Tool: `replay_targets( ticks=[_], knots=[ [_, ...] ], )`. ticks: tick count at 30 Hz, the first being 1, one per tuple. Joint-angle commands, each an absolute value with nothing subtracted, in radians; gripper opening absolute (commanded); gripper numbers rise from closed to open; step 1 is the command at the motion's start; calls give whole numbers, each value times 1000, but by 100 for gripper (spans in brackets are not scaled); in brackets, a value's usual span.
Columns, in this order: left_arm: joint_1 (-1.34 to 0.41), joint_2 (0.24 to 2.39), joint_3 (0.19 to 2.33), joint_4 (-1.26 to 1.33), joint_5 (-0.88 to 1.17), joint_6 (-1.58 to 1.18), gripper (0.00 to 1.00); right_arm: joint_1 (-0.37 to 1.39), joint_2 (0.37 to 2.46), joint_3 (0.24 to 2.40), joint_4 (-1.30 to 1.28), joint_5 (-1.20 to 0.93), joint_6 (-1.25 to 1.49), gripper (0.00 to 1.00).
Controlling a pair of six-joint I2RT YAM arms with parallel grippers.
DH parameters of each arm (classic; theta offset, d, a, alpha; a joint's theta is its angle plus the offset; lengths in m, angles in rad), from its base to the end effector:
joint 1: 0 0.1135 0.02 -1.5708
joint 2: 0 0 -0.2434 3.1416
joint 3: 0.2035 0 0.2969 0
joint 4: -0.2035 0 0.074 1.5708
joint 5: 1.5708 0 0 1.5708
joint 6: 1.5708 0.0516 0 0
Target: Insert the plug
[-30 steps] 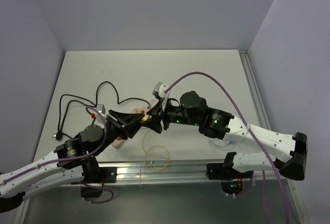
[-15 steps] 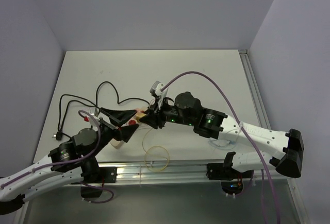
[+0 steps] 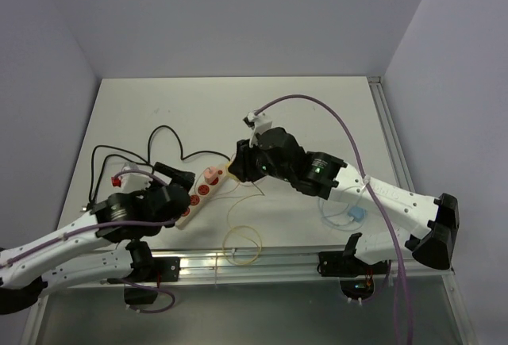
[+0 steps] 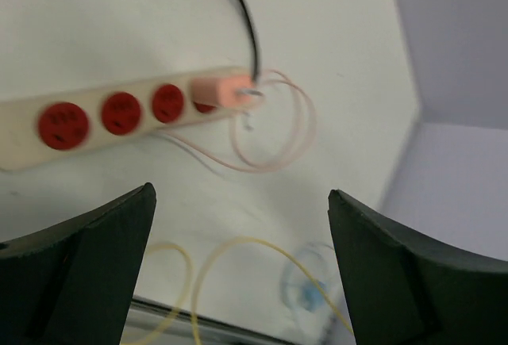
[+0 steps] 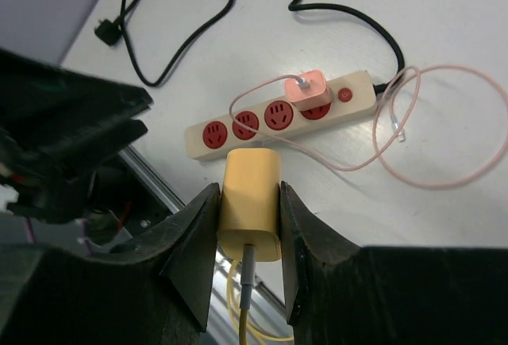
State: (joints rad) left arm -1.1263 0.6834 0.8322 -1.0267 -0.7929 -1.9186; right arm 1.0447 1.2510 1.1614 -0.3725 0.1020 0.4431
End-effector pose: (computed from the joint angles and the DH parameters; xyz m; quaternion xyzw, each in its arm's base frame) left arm 0.1107 -0.1470 0.2848 -0.4558 0.7498 -0.2953 0.3779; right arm 0.1806 0.3006 0.3224 -0.2260 0.8190 0.3241 0.4162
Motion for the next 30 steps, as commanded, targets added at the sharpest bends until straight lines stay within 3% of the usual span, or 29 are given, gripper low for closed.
replay_targets(
  ticks=[1, 4, 7, 10, 15, 20, 25, 30],
  knots=[
    [-1127, 832, 903, -1350, -939, -2166, 93, 979, 1256, 1201, -448, 36, 633, 0],
    [-1127, 890, 905, -1371, -977, -2218, 86, 916, 1247, 1164, -425, -61, 710, 0],
    [-1120, 881, 842, -1371, -1006, -2301, 62, 876, 1241, 1172, -454, -63, 721, 0],
    [-1097, 833, 781, -1338, -1032, -2333, 52, 874, 1233, 1189, -498, -20, 712, 0],
    [-981, 779, 761, -1076, -1010, -1861, 57, 871, 1206, 1174, -525, 34, 722, 0],
    [-652, 769, 729, -764, -781, -1380, 64, 859, 1170, 1132, -500, 12, 733, 0],
    [-447, 882, 687, -626, -583, -1299, 69, 851, 1201, 1143, -521, 11, 741, 0],
    [-336, 1003, 617, -506, -443, -1284, 63, 841, 1227, 1172, -552, 6, 735, 0]
  ],
)
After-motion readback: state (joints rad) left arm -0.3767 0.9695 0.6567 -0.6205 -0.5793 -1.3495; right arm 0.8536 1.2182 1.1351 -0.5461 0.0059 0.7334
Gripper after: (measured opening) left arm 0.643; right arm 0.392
